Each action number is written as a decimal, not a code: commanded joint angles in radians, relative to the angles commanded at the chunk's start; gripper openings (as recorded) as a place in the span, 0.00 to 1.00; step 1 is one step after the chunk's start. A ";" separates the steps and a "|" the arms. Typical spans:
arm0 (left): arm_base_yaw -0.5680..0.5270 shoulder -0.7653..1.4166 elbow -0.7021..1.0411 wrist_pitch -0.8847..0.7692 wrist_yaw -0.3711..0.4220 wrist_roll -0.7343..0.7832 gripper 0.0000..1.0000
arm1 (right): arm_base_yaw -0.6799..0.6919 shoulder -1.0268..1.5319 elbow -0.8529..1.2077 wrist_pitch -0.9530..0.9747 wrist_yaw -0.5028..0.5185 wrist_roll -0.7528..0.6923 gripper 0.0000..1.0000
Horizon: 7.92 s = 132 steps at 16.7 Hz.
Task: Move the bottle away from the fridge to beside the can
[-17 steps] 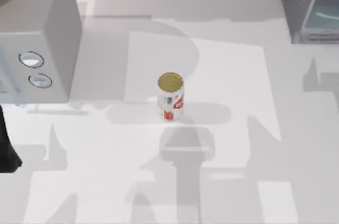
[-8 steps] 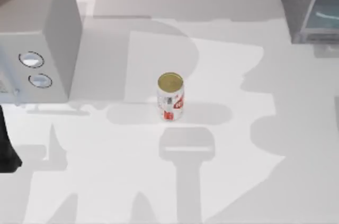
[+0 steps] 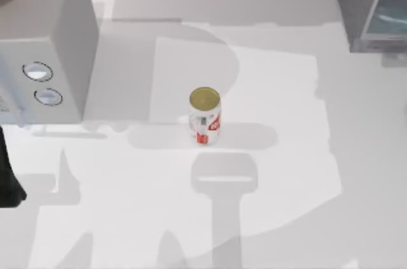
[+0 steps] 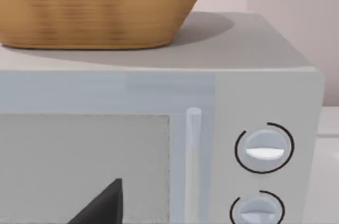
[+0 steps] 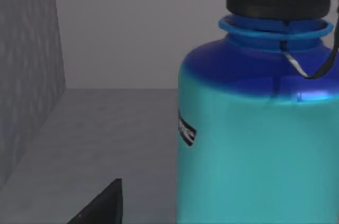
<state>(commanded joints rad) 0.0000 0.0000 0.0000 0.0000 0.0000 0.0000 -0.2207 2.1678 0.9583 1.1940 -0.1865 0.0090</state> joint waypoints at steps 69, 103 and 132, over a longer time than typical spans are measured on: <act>0.000 0.000 0.000 0.000 0.000 0.000 1.00 | -0.055 -0.373 -0.317 -0.058 -0.057 0.004 0.00; 0.000 0.000 0.000 0.000 0.000 0.000 1.00 | 0.889 -0.094 -0.398 0.289 0.891 0.020 0.23; 0.000 0.000 0.000 0.000 0.000 0.000 1.00 | 0.954 -0.123 -0.488 0.343 0.958 0.023 1.00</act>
<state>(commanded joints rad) 0.0000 0.0000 0.0000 0.0000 0.0000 0.0000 0.7329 2.0444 0.4704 1.5373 0.7720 0.0319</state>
